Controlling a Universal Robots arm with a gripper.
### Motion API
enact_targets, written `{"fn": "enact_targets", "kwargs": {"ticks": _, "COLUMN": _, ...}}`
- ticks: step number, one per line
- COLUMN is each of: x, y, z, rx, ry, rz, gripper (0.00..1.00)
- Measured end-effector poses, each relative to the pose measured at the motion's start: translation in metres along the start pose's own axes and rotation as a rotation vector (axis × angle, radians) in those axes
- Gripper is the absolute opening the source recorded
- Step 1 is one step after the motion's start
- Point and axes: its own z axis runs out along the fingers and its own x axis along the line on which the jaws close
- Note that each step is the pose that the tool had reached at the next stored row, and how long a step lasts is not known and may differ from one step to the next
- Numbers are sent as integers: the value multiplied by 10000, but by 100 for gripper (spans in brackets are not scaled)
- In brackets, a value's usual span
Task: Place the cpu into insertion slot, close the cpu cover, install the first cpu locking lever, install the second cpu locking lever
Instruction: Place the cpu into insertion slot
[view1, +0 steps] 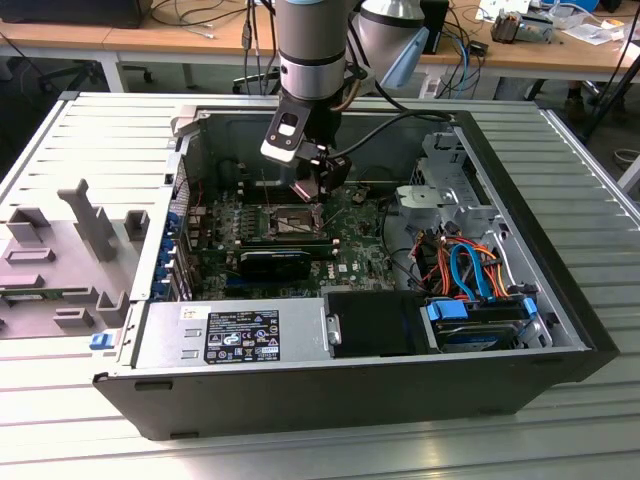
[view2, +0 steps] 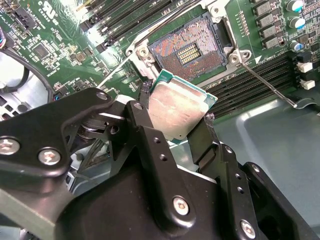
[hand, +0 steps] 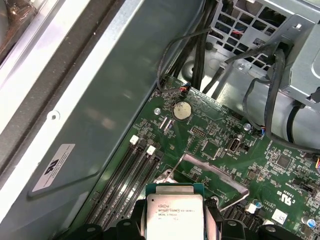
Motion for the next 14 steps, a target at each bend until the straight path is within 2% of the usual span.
{"fn": "enact_targets", "kwargs": {"ticks": 14, "x": 0, "y": 0, "z": 2, "rx": -2, "ry": -11, "rz": 130, "gripper": 55}}
